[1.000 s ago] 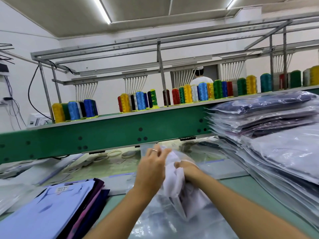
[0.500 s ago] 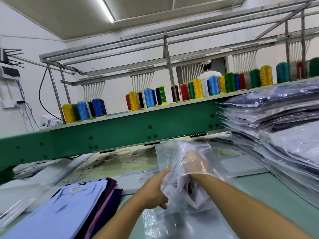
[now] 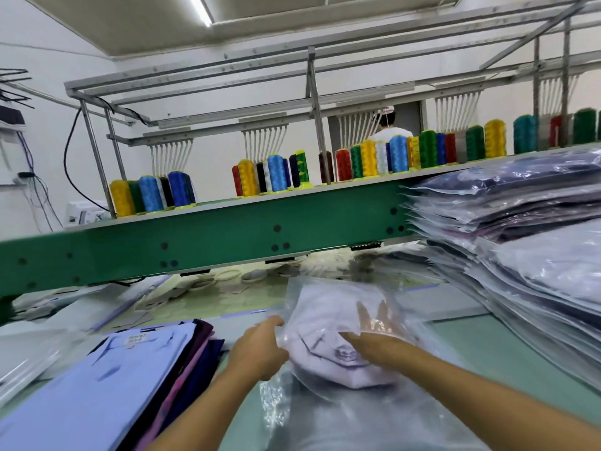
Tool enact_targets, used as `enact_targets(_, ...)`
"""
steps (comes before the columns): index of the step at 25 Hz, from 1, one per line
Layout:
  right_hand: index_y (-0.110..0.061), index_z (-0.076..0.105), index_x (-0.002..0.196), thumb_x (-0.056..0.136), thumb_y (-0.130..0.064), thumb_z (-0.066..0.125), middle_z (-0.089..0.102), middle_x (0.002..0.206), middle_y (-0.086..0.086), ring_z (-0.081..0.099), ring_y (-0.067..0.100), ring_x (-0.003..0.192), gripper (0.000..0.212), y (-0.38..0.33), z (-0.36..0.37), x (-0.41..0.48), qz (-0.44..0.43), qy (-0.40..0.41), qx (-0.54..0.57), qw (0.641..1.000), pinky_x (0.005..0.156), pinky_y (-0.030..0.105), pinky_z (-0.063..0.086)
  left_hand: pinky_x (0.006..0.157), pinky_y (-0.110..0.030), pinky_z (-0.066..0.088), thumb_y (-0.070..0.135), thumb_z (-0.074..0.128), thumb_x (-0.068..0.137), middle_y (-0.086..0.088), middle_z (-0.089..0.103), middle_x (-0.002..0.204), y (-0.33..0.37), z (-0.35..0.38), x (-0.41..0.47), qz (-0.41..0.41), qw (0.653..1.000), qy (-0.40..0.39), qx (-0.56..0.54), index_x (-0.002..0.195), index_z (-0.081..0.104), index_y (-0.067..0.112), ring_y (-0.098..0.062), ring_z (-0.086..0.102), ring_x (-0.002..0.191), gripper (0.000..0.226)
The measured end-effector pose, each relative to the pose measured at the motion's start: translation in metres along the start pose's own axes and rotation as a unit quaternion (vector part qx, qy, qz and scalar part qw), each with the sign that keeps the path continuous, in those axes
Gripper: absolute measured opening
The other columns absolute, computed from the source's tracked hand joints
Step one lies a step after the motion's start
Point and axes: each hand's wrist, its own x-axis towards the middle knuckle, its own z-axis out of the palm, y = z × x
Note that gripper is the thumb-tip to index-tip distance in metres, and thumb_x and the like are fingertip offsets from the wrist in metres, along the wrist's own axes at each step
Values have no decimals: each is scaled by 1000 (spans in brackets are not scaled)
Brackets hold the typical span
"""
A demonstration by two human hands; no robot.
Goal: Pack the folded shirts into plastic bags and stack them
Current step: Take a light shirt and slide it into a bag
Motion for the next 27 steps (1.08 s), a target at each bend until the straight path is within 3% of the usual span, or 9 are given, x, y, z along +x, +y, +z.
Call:
enact_targets(6, -39, 9, 157, 99, -52, 36, 3, 167, 15, -2, 34, 155, 66, 48, 5, -62, -150, -139, -151, 967, 124, 45, 13, 78, -32, 43, 33, 58, 92, 7, 58, 136, -15, 16, -15, 0, 992, -29, 125, 138, 44, 45, -21, 59, 118, 49)
enact_targets(9, -35, 10, 159, 104, -39, 33, 0, 168, 12, -1, 32, 155, 60, 58, -10, -90, -187, -162, -151, 957, 125, 46, 11, 89, -34, 46, 38, 64, 90, 6, 46, 138, -22, 24, -27, 84, 984, -103, 117, 136, 41, 47, -20, 52, 122, 53)
enact_targets(11, -24, 28, 155, 105, -31, 35, 19, 165, 13, 18, 30, 153, 52, 60, -28, -103, -202, -187, -133, 952, 122, 42, 21, 99, -35, 45, 36, 69, 88, 12, 40, 136, -24, 26, -34, 157, 978, -113, 77, 127, 47, 45, -15, 45, 124, 45)
enact_targets(15, -23, 70, 104, 91, -25, 45, 73, 105, -6, 67, 13, 97, 28, 60, -55, -126, -257, -98, -119, 954, 78, 26, 49, 85, -36, 49, 31, 62, 93, 5, 62, 111, -22, 31, -49, 224, 966, -45, 123, 101, 55, 26, -21, 58, 100, 12)
enact_targets(18, -25, 66, 69, 79, -21, 45, 70, 63, -14, 65, 4, 55, 24, 58, -60, -118, -232, 81, 64, 967, 52, 20, 46, 75, -39, 48, 36, 60, 94, -4, 62, 94, -25, 29, -54, 220, 957, -57, 179, 87, 53, 15, -28, 57, 86, 23)
enact_targets(20, -34, 68, 80, 89, -17, 48, 73, 83, -17, 68, 6, 77, 27, 62, -56, -103, -196, 165, 82, 963, 69, 31, 54, 74, -38, 47, 32, 57, 90, -2, 59, 92, -26, 24, -56, 215, 954, -81, 193, 82, 55, 13, -25, 55, 85, 21)
enact_targets(23, -34, 48, 144, 98, -19, 46, 45, 146, -8, 45, 20, 133, 49, 72, -29, -82, -191, -8, -42, 981, 108, 35, 39, 66, -33, 37, 26, 48, 84, 2, 47, 89, -26, 18, -60, 214, 946, -119, 210, 77, 53, 11, -21, 47, 80, 18)
enact_targets(25, -37, 40, 147, 94, -24, 46, 38, 146, -3, 38, 26, 133, 55, 75, -14, -76, -192, -89, -110, 971, 110, 37, 34, 65, -32, 36, 29, 48, 82, 1, 45, 89, -26, 14, -60, 203, 943, -151, 218, 73, 51, 12, -20, 45, 76, 20)
enact_targets(27, -40, 50, 129, 87, -30, 49, 44, 127, -6, 46, 21, 117, 44, 77, -14, -72, -186, -100, -83, 974, 99, 34, 42, 63, -32, 38, 34, 50, 79, -3, 51, 92, -24, 10, -58, 166, 941, -191, 224, 69, 51, 16, -20, 47, 73, 20)
